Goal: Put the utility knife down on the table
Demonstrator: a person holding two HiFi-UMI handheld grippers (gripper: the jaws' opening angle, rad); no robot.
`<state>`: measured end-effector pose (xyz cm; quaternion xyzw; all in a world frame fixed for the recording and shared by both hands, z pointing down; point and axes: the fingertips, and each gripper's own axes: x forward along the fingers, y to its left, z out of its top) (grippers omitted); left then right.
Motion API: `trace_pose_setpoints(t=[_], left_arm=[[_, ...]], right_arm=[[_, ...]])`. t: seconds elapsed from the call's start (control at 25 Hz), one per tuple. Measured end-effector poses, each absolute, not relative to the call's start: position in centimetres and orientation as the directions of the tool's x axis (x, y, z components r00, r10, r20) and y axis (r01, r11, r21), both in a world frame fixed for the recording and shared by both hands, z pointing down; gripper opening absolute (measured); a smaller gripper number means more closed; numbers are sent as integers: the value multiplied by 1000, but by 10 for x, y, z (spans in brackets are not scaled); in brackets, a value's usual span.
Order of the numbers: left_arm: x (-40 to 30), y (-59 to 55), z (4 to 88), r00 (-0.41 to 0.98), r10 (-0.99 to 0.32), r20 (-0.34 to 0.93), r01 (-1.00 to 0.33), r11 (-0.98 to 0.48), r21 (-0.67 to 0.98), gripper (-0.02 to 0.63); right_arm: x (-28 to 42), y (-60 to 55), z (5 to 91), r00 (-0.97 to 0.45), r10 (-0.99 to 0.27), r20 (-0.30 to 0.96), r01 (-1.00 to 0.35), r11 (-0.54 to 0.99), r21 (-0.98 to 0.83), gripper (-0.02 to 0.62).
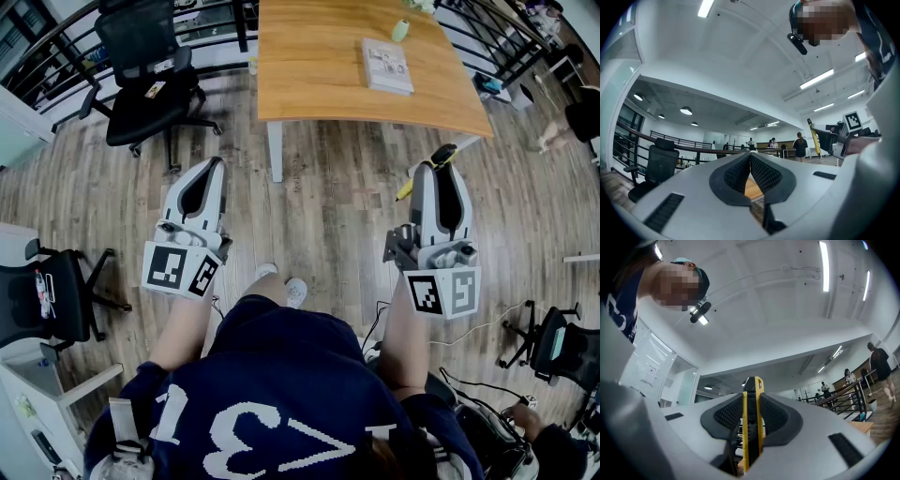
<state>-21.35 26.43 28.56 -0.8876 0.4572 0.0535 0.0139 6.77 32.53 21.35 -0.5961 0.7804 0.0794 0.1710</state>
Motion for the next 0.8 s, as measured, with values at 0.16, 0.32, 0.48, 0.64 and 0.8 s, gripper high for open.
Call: trace_pose_setpoints(t=[0.16, 0.32, 0.48, 0.64, 0.8], left_arm=[[-212, 253, 284, 578, -808, -117, -812, -583, 12, 15], [-204, 231, 286, 585, -802, -118, -807, -591, 17, 15], [-193, 194, 289, 593, -796, -119, -800, -600, 27, 15], [-186, 141, 284, 574, -806, -143, -813, -582, 19, 15], [-180, 76, 274, 565, -807, -169, -817, -576, 22, 15]], right_arm=[[68, 317, 214, -230, -895, -382, -944, 300, -134, 124], [72, 299, 215, -227, -897, -380, -947, 294, -129, 124], [80, 267, 217, -226, -900, -374, -948, 290, -127, 124], [89, 216, 216, -229, -904, -361, -949, 291, -126, 124], [94, 156, 205, -235, -900, -366, -949, 294, -114, 124]])
